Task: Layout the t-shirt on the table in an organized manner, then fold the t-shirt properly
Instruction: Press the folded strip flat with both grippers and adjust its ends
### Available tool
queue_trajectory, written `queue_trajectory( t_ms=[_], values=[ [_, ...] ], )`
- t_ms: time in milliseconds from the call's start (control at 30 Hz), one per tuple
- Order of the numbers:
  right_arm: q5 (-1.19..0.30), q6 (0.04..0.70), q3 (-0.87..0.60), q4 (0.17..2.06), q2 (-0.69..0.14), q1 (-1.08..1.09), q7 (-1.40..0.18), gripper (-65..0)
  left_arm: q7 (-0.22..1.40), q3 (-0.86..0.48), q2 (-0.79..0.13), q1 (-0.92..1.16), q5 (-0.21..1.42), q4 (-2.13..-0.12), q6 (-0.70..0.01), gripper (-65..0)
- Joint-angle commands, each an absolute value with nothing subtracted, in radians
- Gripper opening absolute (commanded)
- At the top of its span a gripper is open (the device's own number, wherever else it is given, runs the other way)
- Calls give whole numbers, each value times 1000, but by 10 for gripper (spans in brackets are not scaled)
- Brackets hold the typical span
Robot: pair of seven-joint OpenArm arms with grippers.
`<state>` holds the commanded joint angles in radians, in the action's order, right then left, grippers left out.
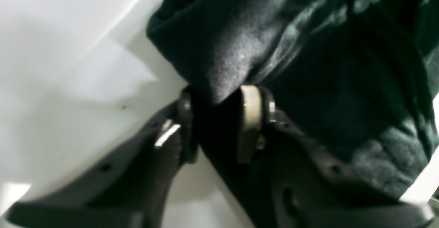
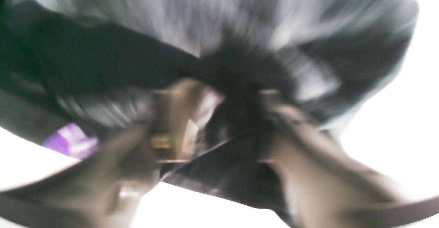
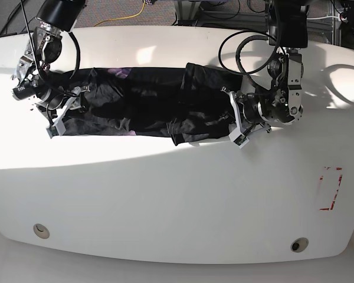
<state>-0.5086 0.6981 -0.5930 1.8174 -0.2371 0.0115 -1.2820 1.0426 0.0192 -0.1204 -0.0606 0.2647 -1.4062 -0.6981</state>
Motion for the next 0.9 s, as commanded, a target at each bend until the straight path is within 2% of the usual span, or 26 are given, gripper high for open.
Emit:
queue_trajectory(
  t_ms=[33,100,333,667,900],
  values=[
    [-533,698,-634,1844,-234,24,-1308,-81,1043,19,-128,-61,265,-1406,-698,-543],
    [-556,698,-690,1862,-234,53,-1336,0,1043,19,-134,-61,265,-1406,-698,-543],
    [-572,698,-816,1767,-269,90,-1362,0,1043,16,-162,-58,269,-1408,-698,-543],
    [-579,698,-846,1314,-415,179,-1297,0,1043,16,-171,-59,271,-1406,-698,-543],
    [-579,698,-843,1095,-455,217,-1262,0,1043,18,-171,-61,271,-1408,-698,-543]
  ],
)
